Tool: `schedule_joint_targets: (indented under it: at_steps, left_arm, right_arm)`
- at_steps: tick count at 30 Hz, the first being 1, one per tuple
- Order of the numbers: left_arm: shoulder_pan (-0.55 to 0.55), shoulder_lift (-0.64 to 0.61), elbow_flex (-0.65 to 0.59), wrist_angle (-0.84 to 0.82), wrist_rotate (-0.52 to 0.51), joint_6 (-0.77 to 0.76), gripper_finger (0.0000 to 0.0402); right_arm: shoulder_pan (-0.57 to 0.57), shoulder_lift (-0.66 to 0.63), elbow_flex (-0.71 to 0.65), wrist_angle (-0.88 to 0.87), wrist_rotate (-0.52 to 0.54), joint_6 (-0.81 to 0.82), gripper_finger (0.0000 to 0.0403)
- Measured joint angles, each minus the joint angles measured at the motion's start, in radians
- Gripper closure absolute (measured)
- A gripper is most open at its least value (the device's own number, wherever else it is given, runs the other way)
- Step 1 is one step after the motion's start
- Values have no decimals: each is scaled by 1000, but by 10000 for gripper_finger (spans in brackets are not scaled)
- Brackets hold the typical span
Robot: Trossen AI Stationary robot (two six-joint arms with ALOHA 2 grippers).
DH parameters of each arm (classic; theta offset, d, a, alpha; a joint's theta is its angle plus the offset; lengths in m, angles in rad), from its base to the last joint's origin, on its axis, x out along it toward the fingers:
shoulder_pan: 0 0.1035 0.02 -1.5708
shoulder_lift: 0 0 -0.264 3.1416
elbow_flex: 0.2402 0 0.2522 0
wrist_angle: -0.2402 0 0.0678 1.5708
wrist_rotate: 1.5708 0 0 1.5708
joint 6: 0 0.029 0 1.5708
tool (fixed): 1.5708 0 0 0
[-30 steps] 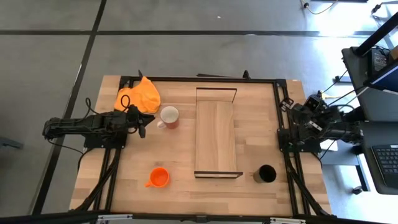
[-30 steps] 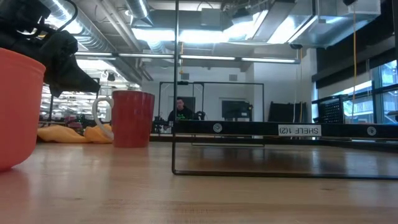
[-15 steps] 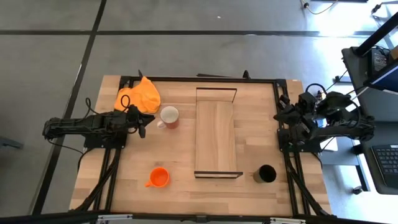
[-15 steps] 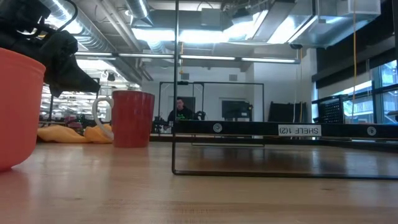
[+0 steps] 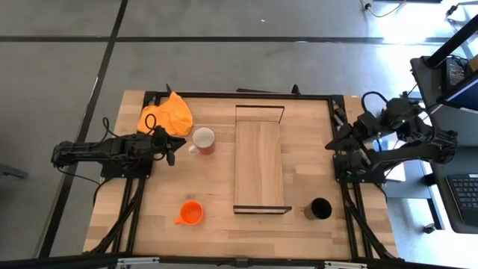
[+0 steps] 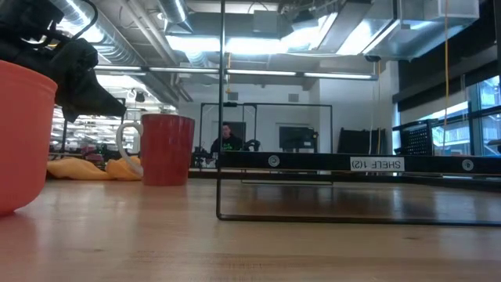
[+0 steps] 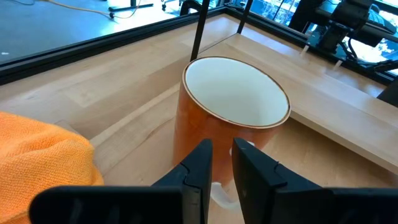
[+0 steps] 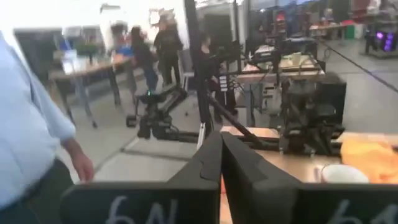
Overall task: Stack small to large cups/mugs on shelf
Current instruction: Put the black cup on the shelf
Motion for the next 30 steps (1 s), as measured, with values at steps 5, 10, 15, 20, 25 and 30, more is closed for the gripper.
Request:
schedule_joint_targets:
  at_steps: [5, 10, 15, 20, 25, 30]
  left_arm:
    - [0, 0, 0, 0, 0, 0, 344]
    - [0, 0, 0, 0, 0, 0, 344]
    - [0, 0, 0, 0, 0, 0, 344]
    - [0, 0, 0, 0, 0, 0, 344]
    - [0, 0, 0, 0, 0, 0, 344]
    - [0, 0, 0, 0, 0, 0, 344]
  right_arm:
    - [0, 137, 200, -427, 44, -167, 394]
    - [0, 271, 373, -865, 140, -113, 394]
    - [0, 337, 452, -1065, 116, 14, 394]
    - [0, 342, 457, -1106, 94, 250, 394]
    - [0, 344, 457, -1077, 94, 462, 394]
    - [0, 343, 457, -1031, 95, 512, 394]
